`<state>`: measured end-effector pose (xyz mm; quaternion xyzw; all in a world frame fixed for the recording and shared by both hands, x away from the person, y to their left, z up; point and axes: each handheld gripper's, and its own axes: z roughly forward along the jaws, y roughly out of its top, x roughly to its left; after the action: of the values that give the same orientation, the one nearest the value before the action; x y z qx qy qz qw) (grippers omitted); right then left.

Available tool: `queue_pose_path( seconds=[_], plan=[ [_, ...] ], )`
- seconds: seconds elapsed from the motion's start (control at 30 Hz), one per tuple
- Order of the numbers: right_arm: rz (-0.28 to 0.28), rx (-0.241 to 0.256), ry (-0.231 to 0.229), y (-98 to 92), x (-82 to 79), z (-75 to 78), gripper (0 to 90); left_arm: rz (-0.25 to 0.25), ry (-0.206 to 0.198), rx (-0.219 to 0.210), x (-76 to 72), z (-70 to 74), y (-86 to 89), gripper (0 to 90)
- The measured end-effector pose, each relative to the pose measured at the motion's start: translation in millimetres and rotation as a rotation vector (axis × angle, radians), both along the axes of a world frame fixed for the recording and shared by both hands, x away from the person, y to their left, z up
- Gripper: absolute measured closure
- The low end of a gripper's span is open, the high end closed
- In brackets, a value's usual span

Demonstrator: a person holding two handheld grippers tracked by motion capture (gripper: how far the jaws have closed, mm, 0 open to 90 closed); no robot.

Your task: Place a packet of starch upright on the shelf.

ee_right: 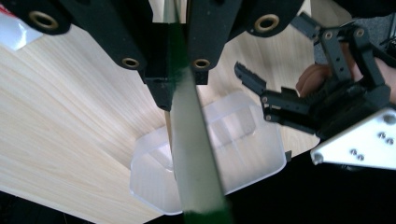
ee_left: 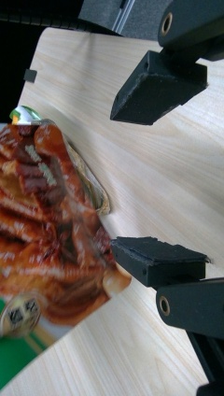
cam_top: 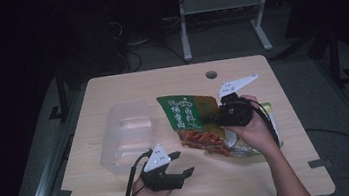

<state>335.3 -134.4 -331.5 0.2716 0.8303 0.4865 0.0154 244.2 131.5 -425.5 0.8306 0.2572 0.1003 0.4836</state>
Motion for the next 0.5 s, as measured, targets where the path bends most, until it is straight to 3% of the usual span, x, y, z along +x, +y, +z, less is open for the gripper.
queue_pose_path(
  seconds=[0.33,0.5],
  plan=[
    [0.006,0.022,-0.007,15.9,13.7,17.5,89.4,-0.024,0.018,-0.006,-6.3,1.3,-4.2,31.3],
    [0.014,0.017,-0.017,24.7,20.6,26.5,89.4,-0.038,0.008,-0.005,-8.6,4.4,-4.7,30.8]
  ],
)
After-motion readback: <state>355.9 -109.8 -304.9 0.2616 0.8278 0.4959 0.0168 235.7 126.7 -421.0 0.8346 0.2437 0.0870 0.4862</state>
